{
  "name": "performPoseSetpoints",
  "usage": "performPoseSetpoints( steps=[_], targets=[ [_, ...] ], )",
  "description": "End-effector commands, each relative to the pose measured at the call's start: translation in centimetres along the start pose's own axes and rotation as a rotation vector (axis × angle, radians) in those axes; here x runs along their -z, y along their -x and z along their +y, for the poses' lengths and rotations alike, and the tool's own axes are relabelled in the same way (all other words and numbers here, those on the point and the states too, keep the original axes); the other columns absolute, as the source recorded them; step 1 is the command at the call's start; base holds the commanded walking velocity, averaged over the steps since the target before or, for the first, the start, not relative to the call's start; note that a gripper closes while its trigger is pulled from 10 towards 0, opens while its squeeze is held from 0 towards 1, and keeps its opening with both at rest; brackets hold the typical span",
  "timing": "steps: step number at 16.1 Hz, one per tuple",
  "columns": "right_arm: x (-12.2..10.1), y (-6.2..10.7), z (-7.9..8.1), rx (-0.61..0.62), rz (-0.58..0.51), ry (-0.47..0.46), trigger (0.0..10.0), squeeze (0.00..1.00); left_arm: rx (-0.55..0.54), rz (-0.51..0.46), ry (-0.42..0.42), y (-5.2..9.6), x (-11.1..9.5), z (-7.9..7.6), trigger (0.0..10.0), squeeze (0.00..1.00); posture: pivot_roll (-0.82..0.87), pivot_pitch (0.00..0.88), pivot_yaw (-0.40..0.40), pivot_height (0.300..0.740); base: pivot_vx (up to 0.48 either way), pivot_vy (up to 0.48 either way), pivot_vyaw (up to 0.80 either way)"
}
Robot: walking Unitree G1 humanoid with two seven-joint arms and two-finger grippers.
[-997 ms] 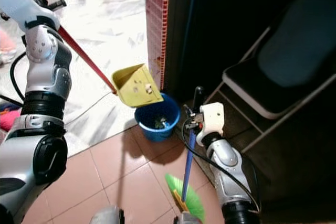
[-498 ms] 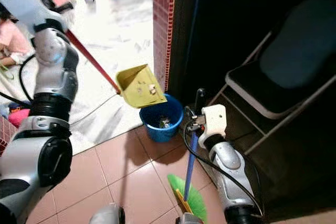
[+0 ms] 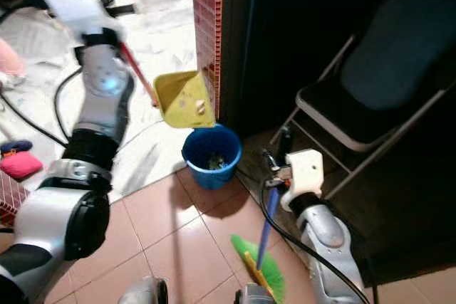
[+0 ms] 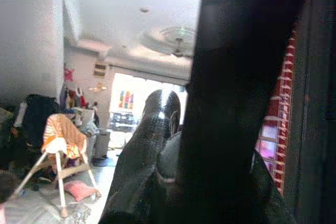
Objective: Sweep floor
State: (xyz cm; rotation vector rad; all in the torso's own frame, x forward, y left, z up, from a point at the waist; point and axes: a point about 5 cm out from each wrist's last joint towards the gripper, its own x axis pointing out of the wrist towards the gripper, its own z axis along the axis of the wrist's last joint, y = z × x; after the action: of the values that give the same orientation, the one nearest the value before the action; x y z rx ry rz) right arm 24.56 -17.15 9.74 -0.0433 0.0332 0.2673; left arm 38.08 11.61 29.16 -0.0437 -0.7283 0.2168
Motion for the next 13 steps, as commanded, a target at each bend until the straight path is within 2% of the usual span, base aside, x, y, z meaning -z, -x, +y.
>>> performPoseSetpoints(
  steps=[1,4,5,7,8,10,11,13],
  targets=[
    [-0.4,0.6,-0.6,0.032,0.004,0.013,10.0,0.0,0.07,-0.149,0.049,-0.4,-2.7,-2.2,10.0,0.0,-0.3,0.132,0.044,0.74,0.0,0.0,0.0],
    [-0.4,0.8,-0.6,0.042,0.004,0.013,10.0,0.0,0.145,-0.175,0.048,0.8,-2.8,-3.9,10.0,0.0,-0.3,0.14,0.052,0.74,0.0,0.0,0.0],
    [-0.5,0.9,-0.5,0.048,0.006,0.011,10.0,0.0,0.219,-0.195,0.046,2.3,-2.6,-5.2,10.0,0.0,-0.3,0.144,0.055,0.74,0.0,0.0,0.0],
    [-0.5,1.0,-0.3,0.051,0.009,0.007,10.0,0.0,0.284,-0.199,0.055,3.9,-2.3,-6.4,10.0,0.0,-0.3,0.147,0.059,0.74,0.0,0.0,0.0],
    [-0.6,1.1,-0.2,0.051,0.012,0.006,10.0,0.0,0.338,-0.217,0.066,5.5,-2.4,-7.4,10.0,0.0,-0.3,0.148,0.059,0.74,0.0,0.0,0.0],
    [-0.6,1.0,-0.2,0.052,0.009,0.007,10.0,0.0,0.373,-0.252,0.061,6.4,-2.7,-8.0,10.0,0.0,-0.29,0.145,0.061,0.74,0.0,0.0,0.0],
    [-0.7,0.8,-0.1,0.053,0.009,0.007,10.0,0.0,0.392,-0.237,0.093,7.2,-2.7,-8.7,10.0,0.0,-0.29,0.143,0.06,0.74,0.0,0.0,0.0],
    [-0.7,0.7,-0.1,0.052,0.007,0.009,10.0,0.0,0.411,-0.213,0.108,8.0,-2.5,-9.3,10.0,0.0,-0.29,0.137,0.062,0.74,0.0,0.0,0.0]
  ],
)
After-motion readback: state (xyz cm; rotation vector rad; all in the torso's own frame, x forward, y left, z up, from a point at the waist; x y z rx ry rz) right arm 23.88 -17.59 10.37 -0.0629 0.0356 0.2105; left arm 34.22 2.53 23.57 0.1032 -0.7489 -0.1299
